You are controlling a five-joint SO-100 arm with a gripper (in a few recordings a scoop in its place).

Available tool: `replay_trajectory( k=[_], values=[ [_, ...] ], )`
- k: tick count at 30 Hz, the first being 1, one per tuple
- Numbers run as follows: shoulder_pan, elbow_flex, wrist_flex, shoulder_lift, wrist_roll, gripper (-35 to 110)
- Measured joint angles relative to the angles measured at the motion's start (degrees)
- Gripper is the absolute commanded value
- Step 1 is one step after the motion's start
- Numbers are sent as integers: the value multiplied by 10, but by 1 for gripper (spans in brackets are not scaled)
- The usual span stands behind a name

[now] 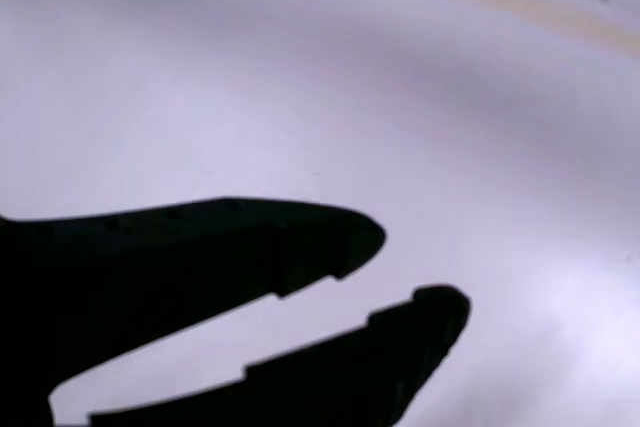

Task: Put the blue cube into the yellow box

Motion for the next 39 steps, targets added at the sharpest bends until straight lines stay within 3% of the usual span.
replay_trajectory(
  k=[11, 20, 39],
  values=[
    [-38, 143, 269, 303, -11, 1],
    [-74, 193, 529, 468, 44, 0],
    [-82, 248, 714, 508, 68, 0]
  ],
)
